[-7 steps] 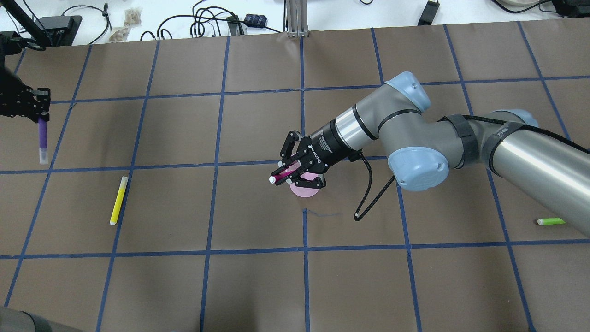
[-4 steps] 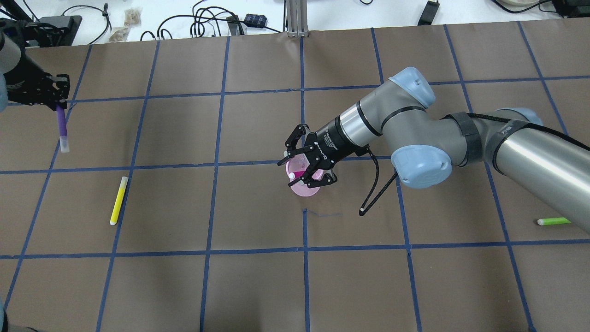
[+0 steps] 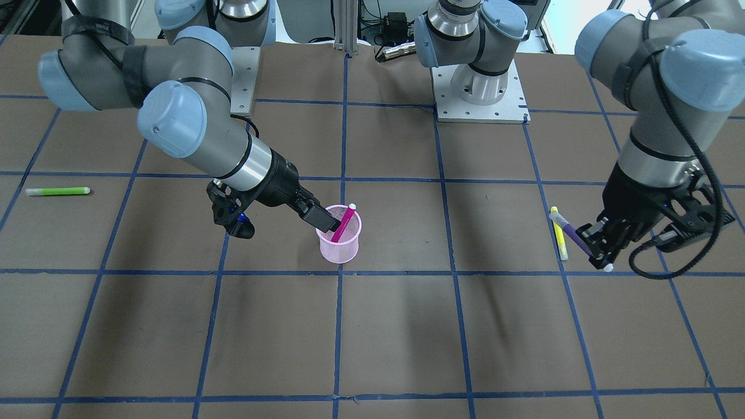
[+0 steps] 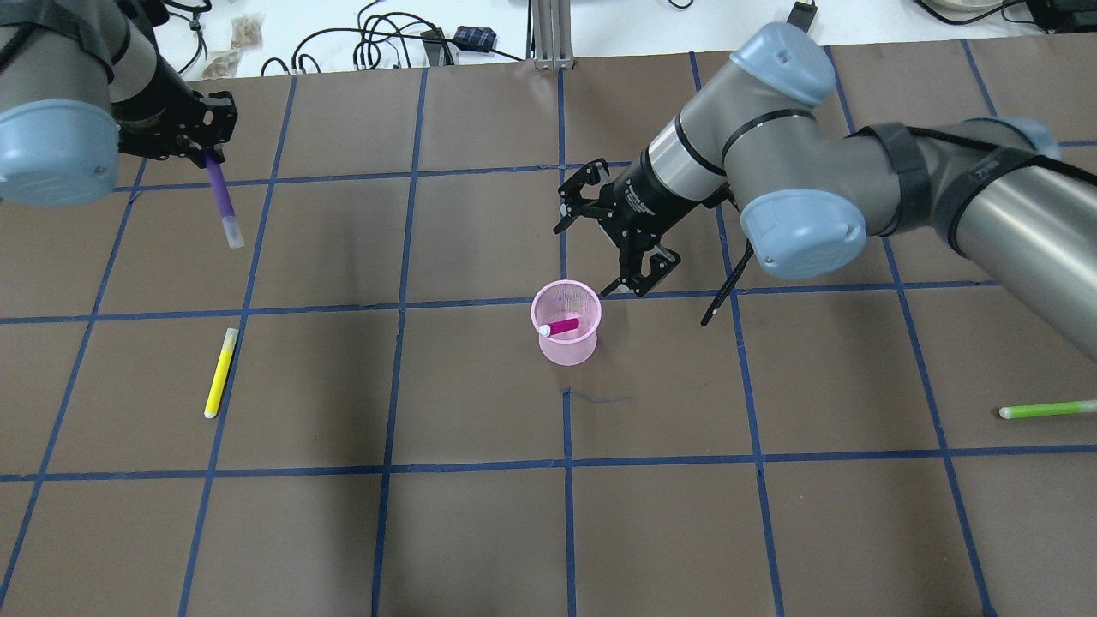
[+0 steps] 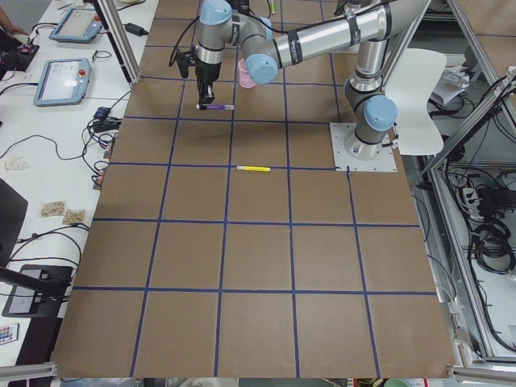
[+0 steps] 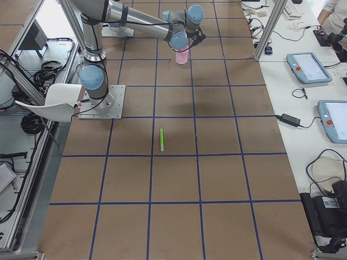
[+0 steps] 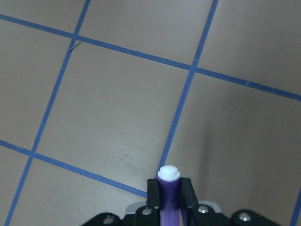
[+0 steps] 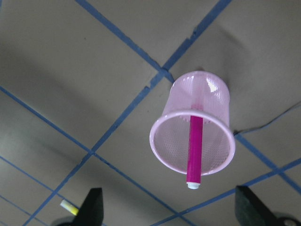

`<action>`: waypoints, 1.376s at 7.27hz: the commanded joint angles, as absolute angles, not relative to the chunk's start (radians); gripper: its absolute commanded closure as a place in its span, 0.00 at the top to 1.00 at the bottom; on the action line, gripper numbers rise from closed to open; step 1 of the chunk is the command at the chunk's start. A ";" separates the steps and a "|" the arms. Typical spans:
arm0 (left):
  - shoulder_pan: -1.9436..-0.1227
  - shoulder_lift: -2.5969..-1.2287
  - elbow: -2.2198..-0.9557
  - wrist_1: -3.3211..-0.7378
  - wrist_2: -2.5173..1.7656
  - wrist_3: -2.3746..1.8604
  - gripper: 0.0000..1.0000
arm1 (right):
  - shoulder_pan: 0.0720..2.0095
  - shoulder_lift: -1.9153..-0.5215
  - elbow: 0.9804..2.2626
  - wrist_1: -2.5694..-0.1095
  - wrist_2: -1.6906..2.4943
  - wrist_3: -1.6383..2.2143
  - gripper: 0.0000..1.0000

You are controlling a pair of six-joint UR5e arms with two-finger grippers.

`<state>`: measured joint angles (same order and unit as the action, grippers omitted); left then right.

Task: Insert purple and pink pens into pink cup

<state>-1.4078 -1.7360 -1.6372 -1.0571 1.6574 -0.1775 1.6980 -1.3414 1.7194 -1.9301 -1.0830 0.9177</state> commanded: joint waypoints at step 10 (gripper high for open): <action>-1.854 -1.767 -1.663 -0.876 1.748 -0.736 0.00 | 1.583 -1.425 1.437 -1.654 -1.700 0.068 1.00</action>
<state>-1.8137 -1.7554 -1.6622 -0.8944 1.7247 -0.6739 1.5750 -1.4257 1.4343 -1.6388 -1.7027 0.0797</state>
